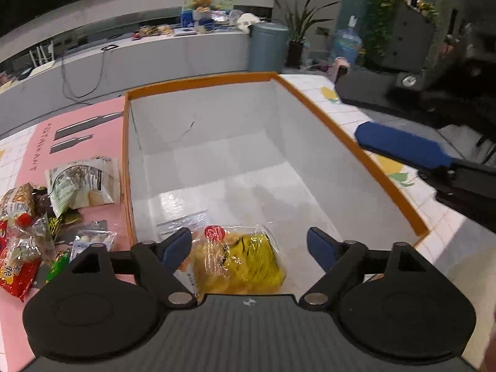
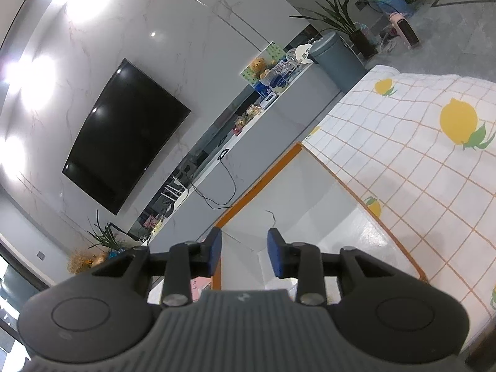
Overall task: Organize snacks
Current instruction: 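Lower the yellow waffle bag into the orange box and open the left tool, then move both tools back over the snack pile, then grasp the chocolate-ball packet with red label using the right tool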
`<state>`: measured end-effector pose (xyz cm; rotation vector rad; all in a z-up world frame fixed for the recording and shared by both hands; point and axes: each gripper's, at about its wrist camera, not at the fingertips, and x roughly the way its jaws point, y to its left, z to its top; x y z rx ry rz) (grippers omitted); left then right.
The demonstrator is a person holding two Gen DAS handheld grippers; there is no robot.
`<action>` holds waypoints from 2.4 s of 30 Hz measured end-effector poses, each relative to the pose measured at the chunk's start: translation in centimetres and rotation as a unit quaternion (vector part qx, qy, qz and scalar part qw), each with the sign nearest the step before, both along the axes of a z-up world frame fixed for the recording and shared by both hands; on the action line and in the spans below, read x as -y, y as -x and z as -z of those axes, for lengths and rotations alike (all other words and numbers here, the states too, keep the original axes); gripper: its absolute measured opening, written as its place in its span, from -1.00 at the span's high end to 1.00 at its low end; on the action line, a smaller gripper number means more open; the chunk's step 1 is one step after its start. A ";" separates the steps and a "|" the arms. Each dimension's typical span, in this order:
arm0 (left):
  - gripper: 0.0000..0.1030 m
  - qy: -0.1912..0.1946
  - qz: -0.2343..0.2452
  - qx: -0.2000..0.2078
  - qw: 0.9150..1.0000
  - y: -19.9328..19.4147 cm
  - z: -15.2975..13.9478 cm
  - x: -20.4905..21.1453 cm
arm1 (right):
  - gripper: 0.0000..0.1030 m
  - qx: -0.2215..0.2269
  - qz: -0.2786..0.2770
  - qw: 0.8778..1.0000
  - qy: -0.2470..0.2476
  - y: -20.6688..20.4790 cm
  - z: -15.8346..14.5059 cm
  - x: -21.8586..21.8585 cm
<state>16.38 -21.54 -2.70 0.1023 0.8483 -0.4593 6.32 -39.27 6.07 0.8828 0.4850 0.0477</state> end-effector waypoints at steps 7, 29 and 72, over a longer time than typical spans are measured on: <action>-0.97 -0.001 0.000 0.041 0.999 1.5 -2.5 -1.1 | 0.35 -0.001 -0.001 1.000 0.006 -0.1 0.0 -0.1; -0.96 0.031 -0.139 0.095 0.985 5.3 -6.9 -16.2 | 0.30 0.080 -0.133 0.978 0.141 0.3 -0.7 -10.5; -0.95 0.089 -0.227 -0.039 0.969 3.4 0.7 -29.2 | -0.59 -0.115 -0.200 0.890 0.394 0.8 12.0 -29.6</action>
